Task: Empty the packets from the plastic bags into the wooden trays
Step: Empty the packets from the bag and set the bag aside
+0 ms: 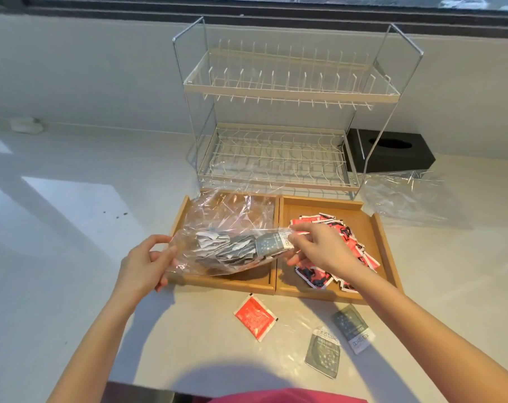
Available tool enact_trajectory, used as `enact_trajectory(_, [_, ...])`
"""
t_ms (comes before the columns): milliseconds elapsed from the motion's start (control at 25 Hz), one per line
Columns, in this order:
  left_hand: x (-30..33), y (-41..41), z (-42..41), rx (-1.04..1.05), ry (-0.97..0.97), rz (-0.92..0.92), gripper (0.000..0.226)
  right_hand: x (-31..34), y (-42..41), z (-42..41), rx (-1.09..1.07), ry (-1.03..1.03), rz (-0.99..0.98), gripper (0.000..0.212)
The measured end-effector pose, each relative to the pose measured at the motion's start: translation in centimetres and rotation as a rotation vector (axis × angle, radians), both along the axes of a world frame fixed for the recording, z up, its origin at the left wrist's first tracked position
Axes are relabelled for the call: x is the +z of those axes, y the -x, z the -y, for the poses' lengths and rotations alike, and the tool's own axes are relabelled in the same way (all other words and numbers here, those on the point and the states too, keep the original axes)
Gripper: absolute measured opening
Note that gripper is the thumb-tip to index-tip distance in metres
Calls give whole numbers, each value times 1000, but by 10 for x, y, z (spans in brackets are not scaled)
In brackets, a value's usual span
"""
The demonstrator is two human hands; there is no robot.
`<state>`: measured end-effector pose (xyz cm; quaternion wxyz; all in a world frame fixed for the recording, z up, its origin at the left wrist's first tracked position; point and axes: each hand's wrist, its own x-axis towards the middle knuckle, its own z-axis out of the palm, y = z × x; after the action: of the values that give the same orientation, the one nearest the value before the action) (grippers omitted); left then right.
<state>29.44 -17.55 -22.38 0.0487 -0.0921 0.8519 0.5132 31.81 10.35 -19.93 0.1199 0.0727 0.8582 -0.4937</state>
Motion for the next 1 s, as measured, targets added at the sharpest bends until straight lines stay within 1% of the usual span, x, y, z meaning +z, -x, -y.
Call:
enact_trajectory(40, [4,2,1,12,8,-32,4,5,1,0,-3,-13,-45,33])
enact_trajectory(160, [14,7,8,50,-8,-109,9,20,5,1,10,-41,-150,26])
enact_trajectory(280, [23,10,13,71,-69,-140,9,36,10,4,19,-47,-196,19])
enact_trajectory(400, [36,21,13,103,-149,-171,9,56,21,5,-8,63,-192,20])
enact_trajectory(520, [54,36,11,109,-209,-204,16,75,35,8,-29,155,-207,23])
enact_trajectory(680, [76,53,10,82,-250,-250,22,94,48,10,-14,143,-257,27])
enact_trajectory(840, [96,63,10,65,-208,-283,23,107,54,9,-7,132,-301,27])
enact_trajectory(1000, [124,69,9,23,-247,-393,26,130,60,4,-25,169,-417,25])
